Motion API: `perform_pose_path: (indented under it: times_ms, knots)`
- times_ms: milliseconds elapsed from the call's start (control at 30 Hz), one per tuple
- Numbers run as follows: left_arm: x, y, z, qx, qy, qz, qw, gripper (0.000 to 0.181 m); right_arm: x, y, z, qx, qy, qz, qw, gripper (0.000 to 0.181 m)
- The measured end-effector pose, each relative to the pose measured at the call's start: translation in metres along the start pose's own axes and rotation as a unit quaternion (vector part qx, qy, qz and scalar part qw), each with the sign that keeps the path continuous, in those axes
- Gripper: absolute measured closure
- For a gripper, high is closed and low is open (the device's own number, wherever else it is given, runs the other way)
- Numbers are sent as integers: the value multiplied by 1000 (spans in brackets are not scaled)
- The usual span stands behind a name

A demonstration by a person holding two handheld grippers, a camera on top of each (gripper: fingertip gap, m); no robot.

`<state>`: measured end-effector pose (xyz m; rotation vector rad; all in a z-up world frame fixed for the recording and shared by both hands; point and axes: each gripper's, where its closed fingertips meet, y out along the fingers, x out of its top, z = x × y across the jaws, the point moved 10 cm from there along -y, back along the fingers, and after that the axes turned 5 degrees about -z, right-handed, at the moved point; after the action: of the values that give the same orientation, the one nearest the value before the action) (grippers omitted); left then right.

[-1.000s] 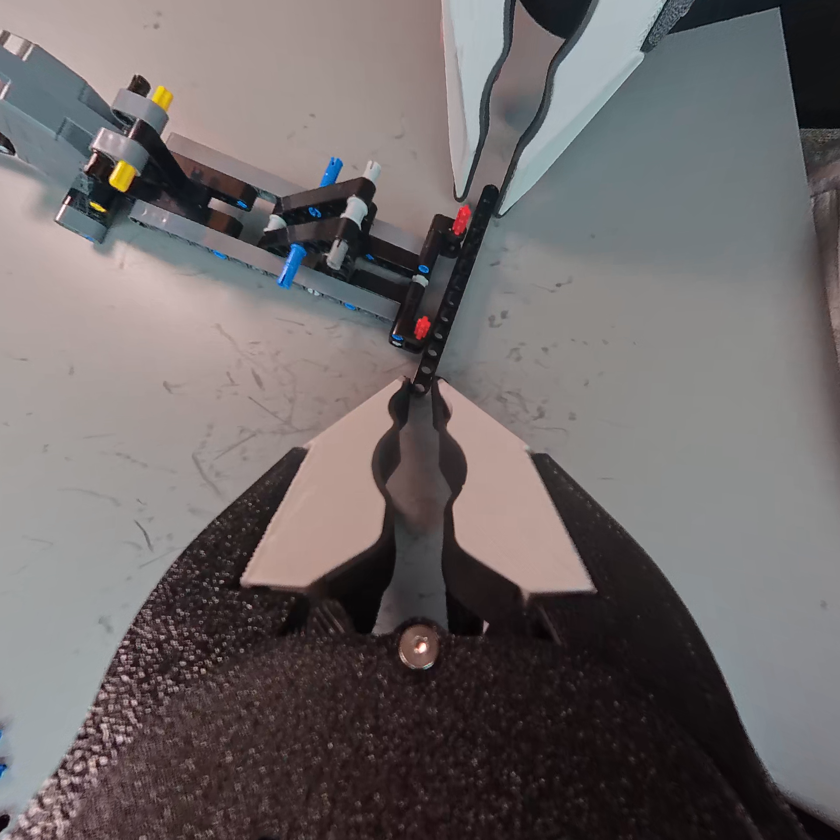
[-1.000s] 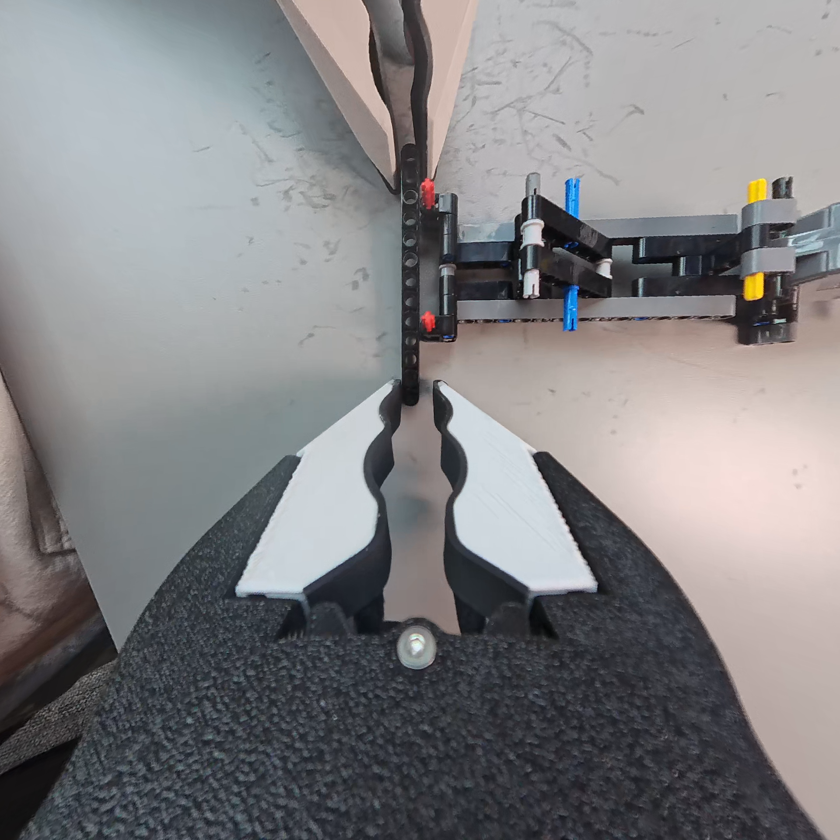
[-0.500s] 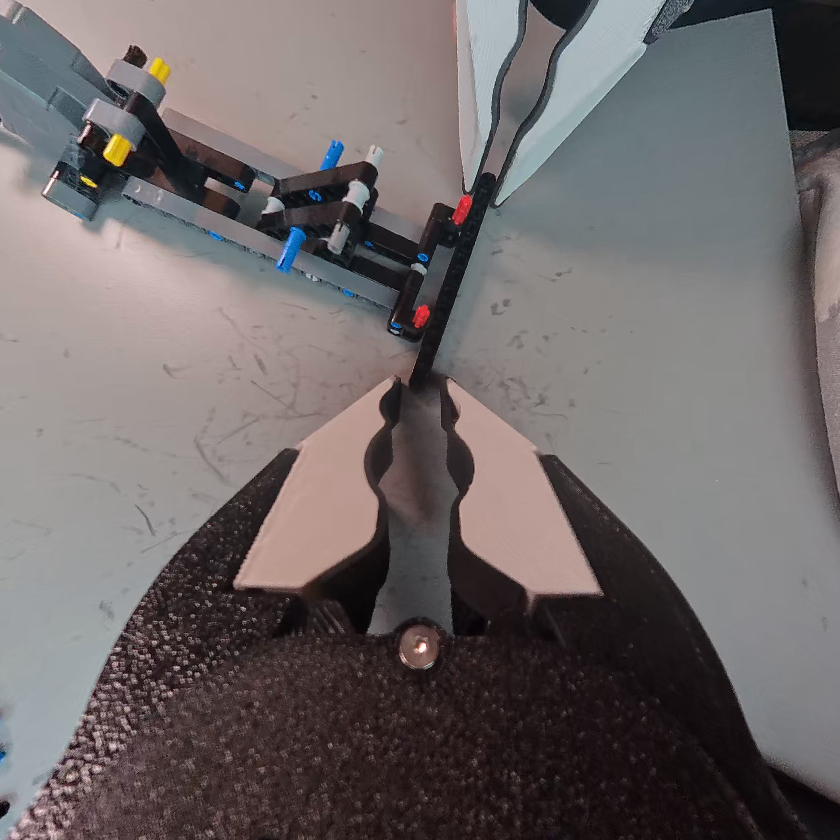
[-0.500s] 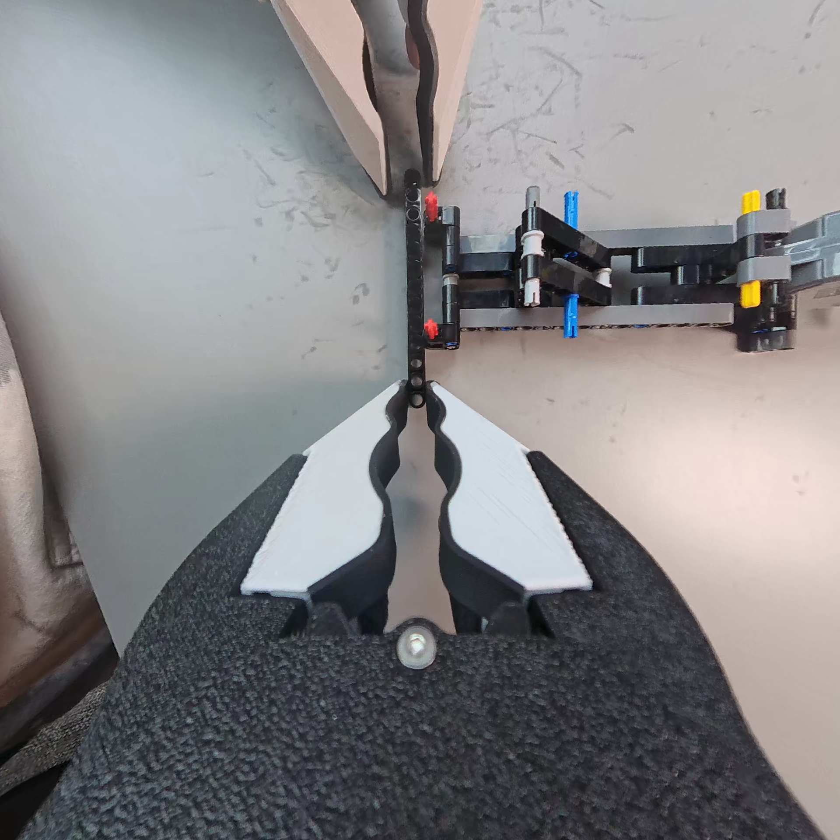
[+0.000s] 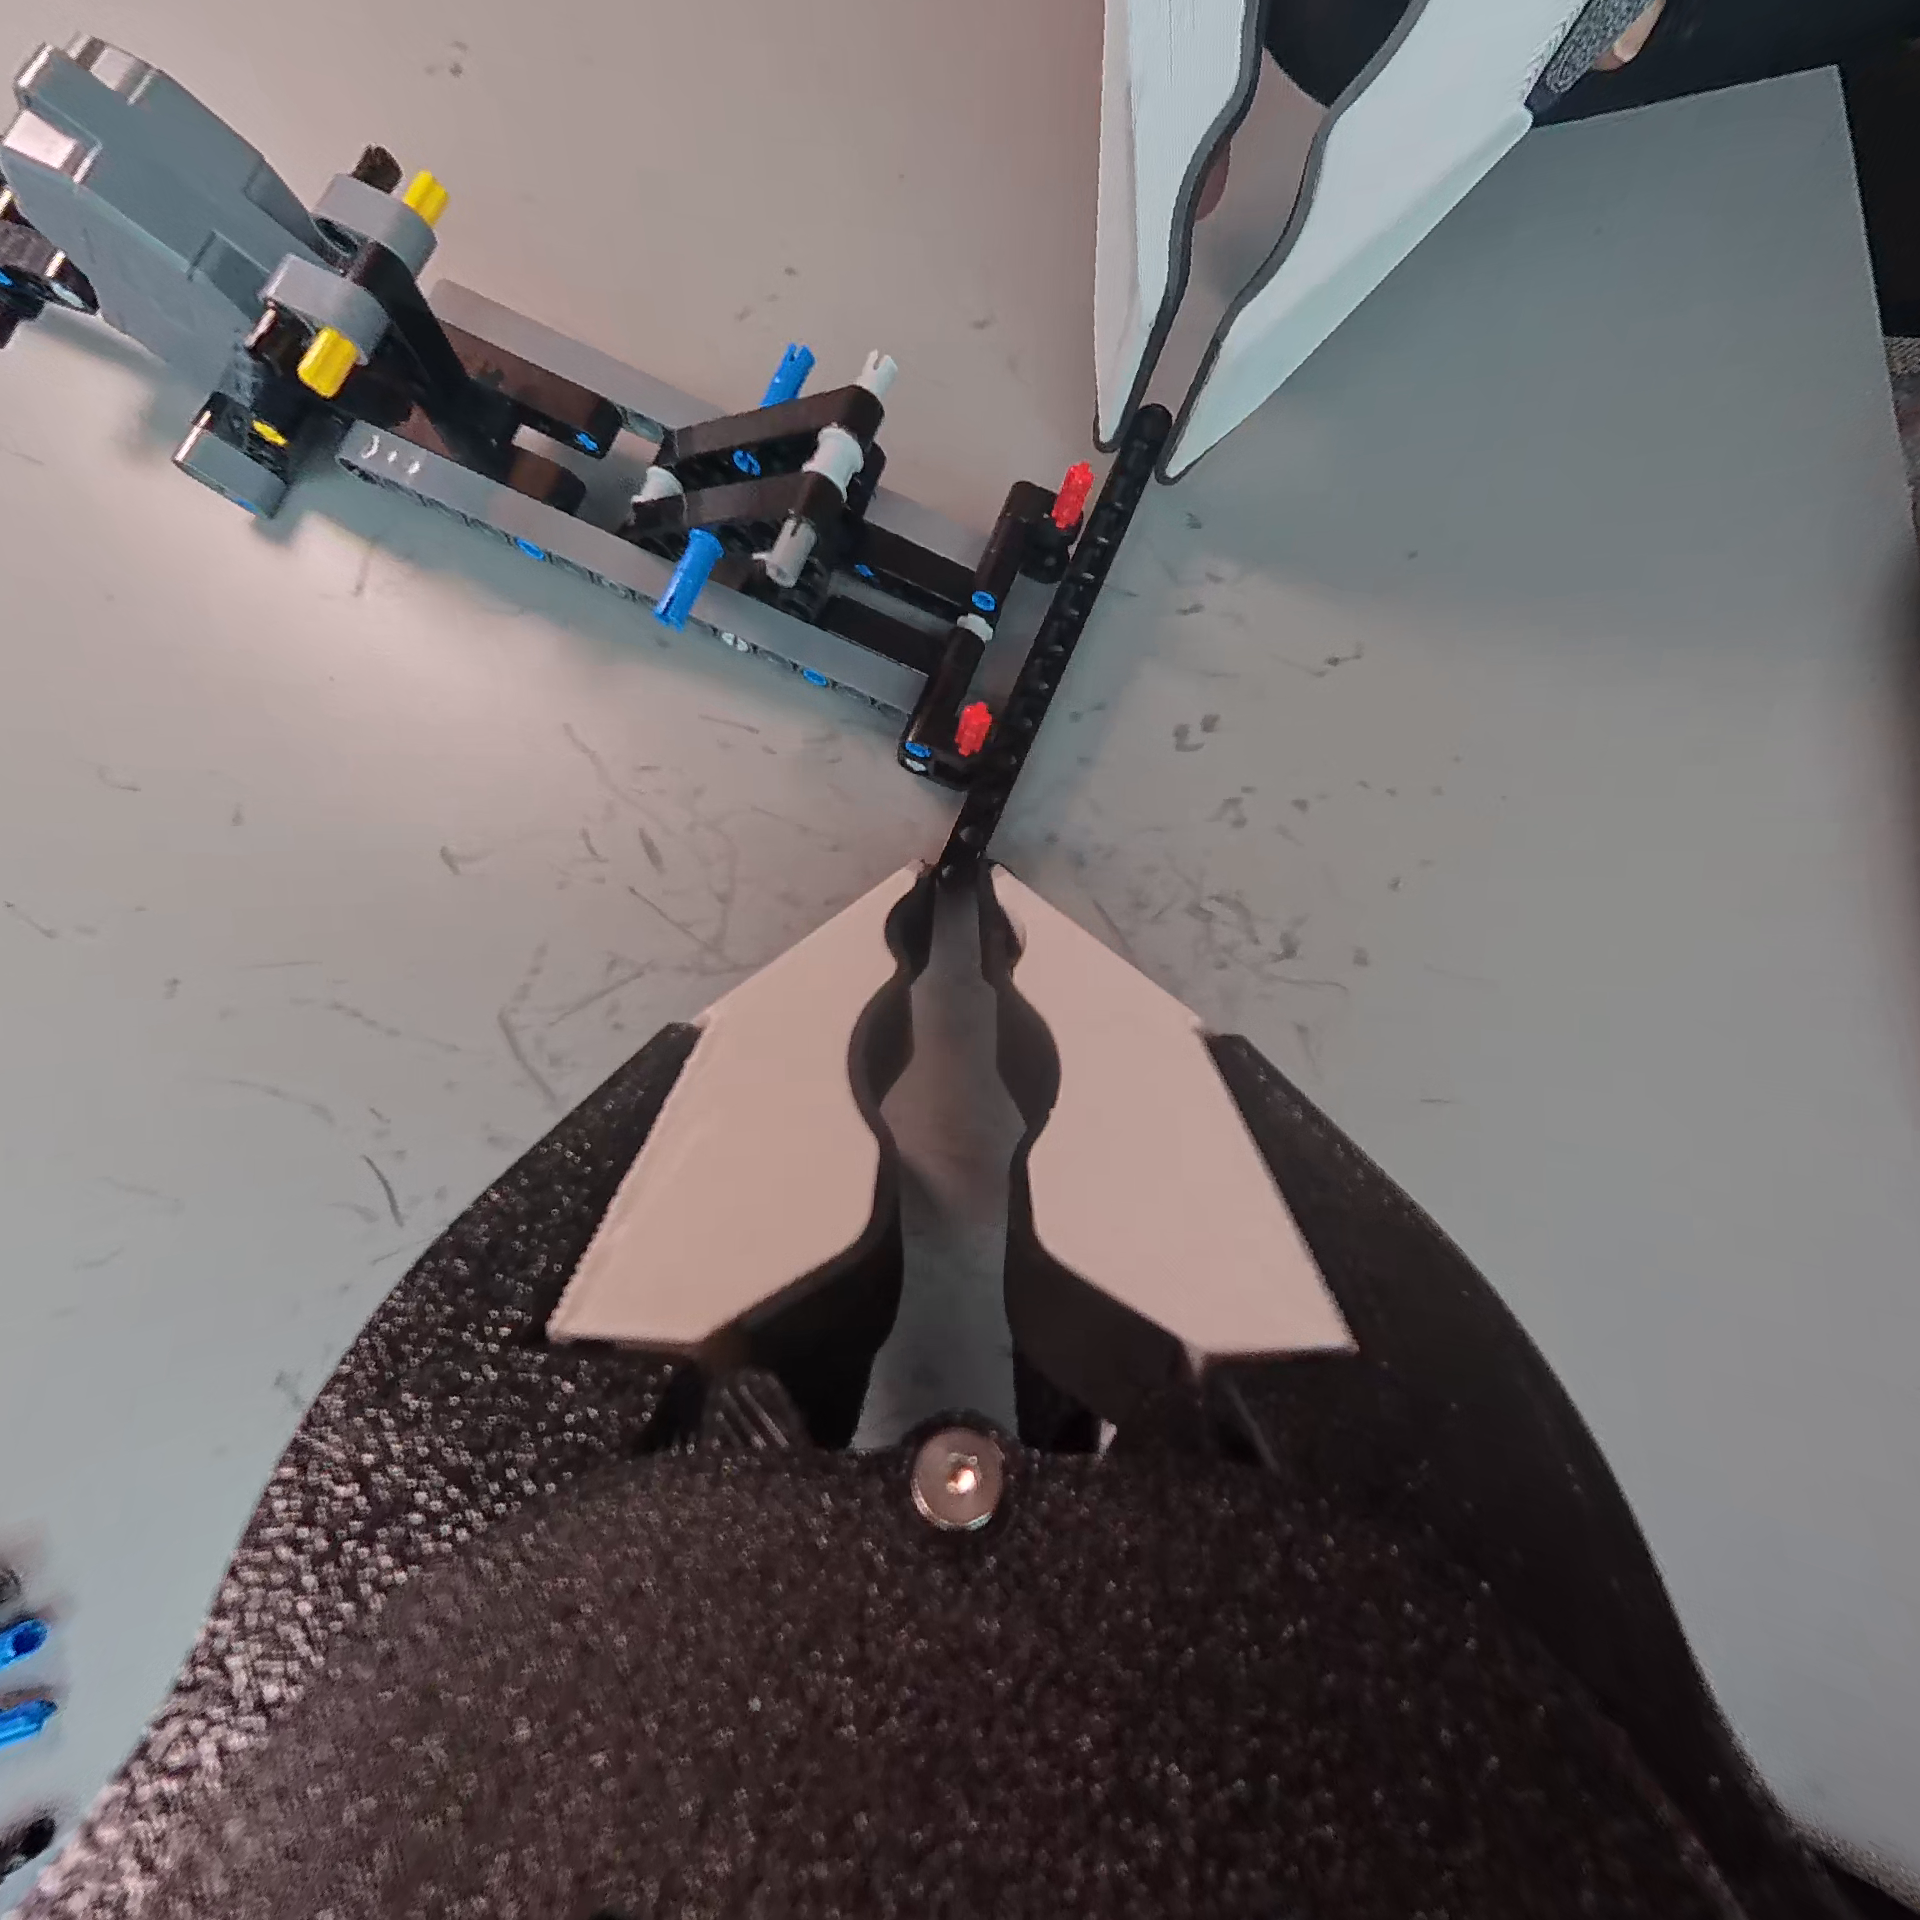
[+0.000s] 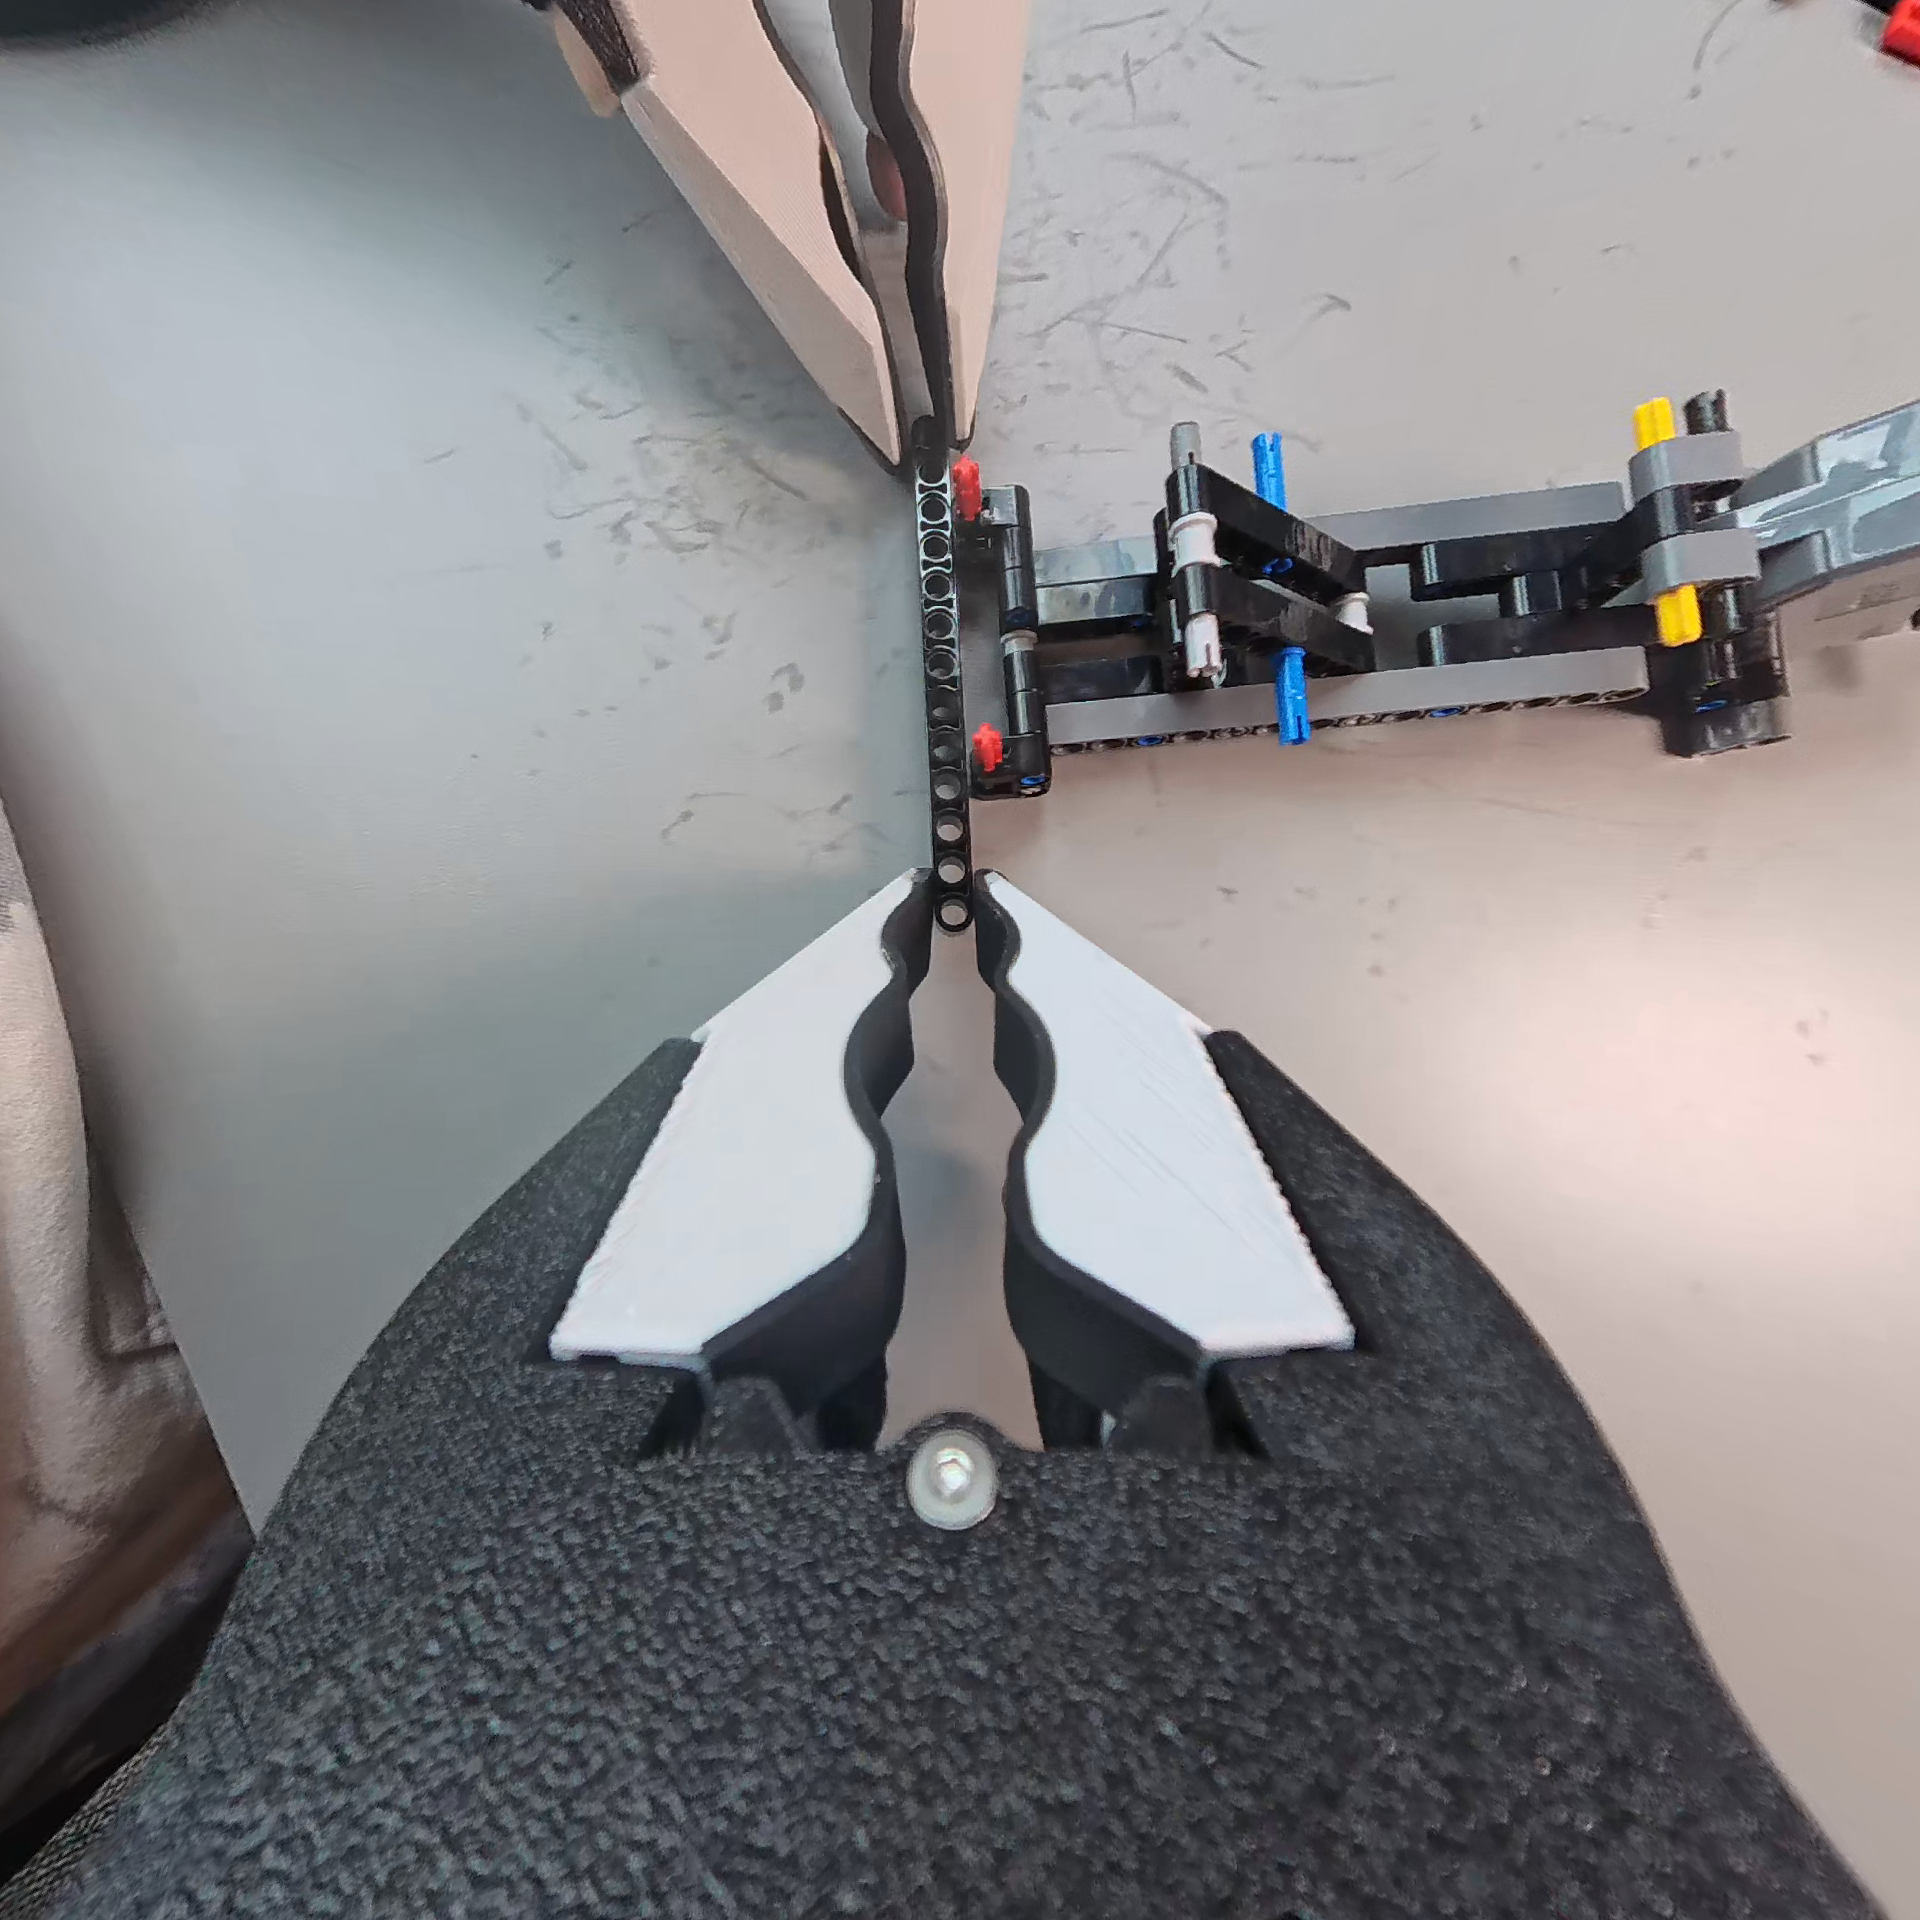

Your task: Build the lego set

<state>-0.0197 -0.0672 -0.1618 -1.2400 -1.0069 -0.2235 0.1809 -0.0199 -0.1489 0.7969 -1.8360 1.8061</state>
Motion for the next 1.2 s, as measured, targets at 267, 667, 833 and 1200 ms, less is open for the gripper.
perform_pose_path:
  times_ms: [267, 667, 833, 1200]
  knots:
    - [0, -3, 5, 14, -5, -9, 1000, 172, 2, 1, -3, 4, 11, -4, 1000, 174]
    - [0, -1, 8, 29, -4, -9, 1000, 169, 2, 3, -10, -9, 5, 13, 1000, 174]
    - [0, 1, 9, 39, -1, -11, 999, 169, 4, 5, -13, -14, -3, 13, 1000, 174]
    - [0, -3, 11, 31, 19, -20, 999, 158, 1, 2, -11, -19, -23, 1, 1000, 164]
